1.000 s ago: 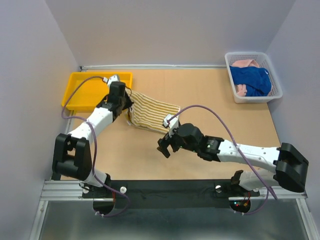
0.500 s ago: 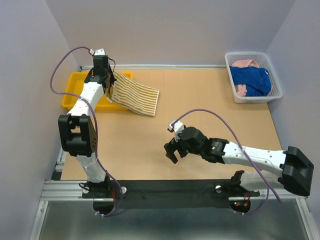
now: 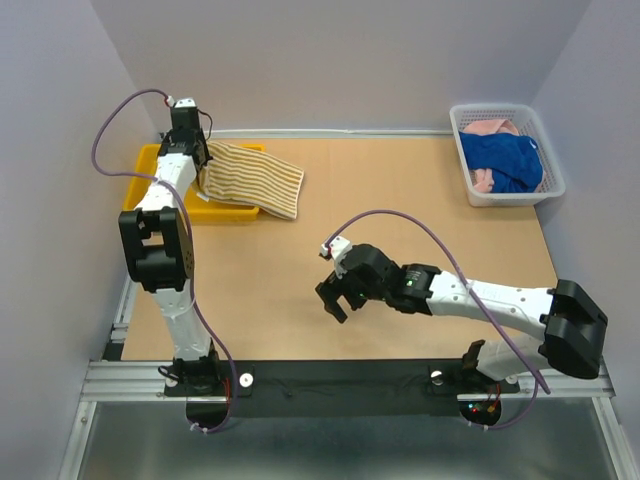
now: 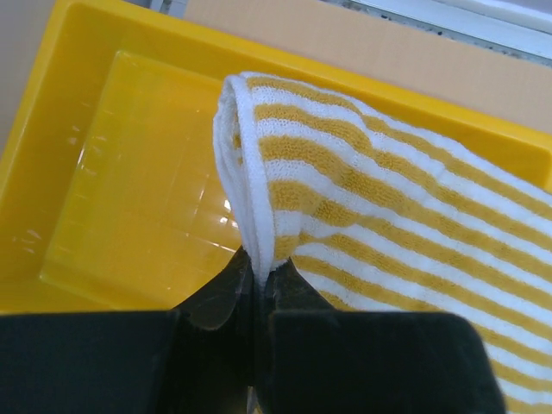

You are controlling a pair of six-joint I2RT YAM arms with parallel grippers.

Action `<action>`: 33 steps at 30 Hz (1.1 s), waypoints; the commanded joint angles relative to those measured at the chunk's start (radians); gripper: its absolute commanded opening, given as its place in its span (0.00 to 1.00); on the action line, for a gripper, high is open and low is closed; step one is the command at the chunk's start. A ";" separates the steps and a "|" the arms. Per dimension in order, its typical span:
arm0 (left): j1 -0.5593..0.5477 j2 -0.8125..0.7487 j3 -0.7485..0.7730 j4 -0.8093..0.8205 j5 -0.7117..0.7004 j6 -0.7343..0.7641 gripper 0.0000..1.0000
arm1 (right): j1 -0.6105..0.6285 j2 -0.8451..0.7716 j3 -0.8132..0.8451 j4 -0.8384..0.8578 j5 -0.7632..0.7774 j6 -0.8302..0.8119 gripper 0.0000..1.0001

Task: Fold and stack the towels
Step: Neatly place the folded towel into the bin

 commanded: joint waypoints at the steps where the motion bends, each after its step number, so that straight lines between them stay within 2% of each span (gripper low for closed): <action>1: 0.016 0.005 0.073 0.030 -0.102 0.068 0.00 | -0.004 0.020 0.068 -0.046 -0.007 -0.020 1.00; 15: 0.039 0.122 0.180 0.023 -0.300 0.173 0.00 | -0.006 0.115 0.154 -0.109 0.016 -0.061 1.00; 33: 0.062 0.178 0.182 0.029 -0.367 0.159 0.00 | -0.006 0.161 0.186 -0.138 0.013 -0.076 1.00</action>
